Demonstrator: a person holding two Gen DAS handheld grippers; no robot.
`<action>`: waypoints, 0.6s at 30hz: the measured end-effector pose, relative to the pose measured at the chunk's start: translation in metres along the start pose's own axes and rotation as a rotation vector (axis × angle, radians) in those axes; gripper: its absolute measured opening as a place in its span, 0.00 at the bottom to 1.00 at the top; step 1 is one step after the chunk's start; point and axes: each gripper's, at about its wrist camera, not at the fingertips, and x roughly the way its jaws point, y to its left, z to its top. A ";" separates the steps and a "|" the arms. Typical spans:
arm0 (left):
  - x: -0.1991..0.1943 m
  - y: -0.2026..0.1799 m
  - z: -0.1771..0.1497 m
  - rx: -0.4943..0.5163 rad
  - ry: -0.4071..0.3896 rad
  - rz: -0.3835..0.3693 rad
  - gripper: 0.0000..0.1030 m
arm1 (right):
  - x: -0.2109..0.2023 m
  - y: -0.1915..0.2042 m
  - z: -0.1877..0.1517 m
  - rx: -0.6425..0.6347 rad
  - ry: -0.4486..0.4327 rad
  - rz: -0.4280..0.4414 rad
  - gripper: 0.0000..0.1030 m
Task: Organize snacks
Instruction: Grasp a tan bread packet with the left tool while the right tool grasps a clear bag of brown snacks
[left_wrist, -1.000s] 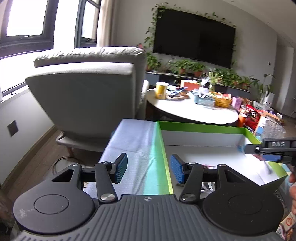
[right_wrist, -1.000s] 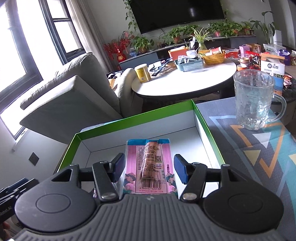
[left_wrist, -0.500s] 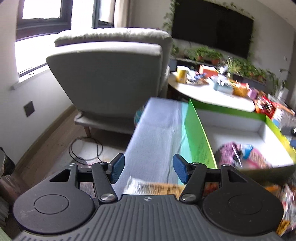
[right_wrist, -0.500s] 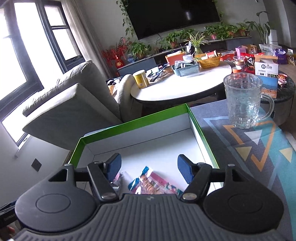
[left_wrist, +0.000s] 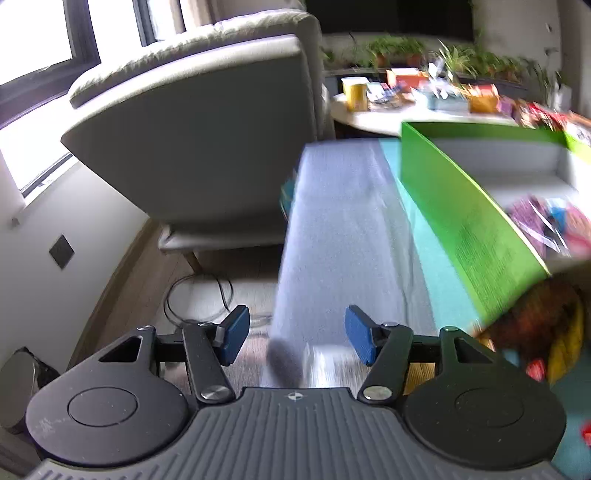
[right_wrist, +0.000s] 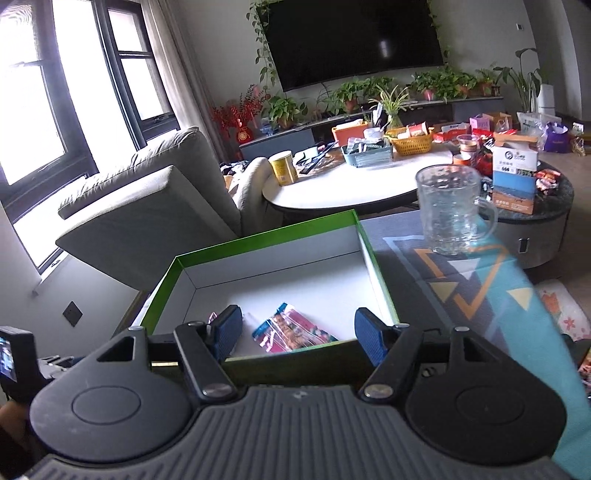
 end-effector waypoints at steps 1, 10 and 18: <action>-0.008 0.001 -0.004 -0.002 0.002 -0.015 0.53 | -0.003 -0.002 -0.002 -0.002 -0.001 -0.005 0.52; -0.071 -0.012 -0.050 -0.020 0.058 -0.185 0.53 | -0.025 -0.035 -0.036 0.014 0.059 -0.063 0.52; -0.099 -0.026 -0.041 -0.104 -0.011 -0.225 0.56 | -0.038 -0.053 -0.073 0.050 0.161 -0.058 0.52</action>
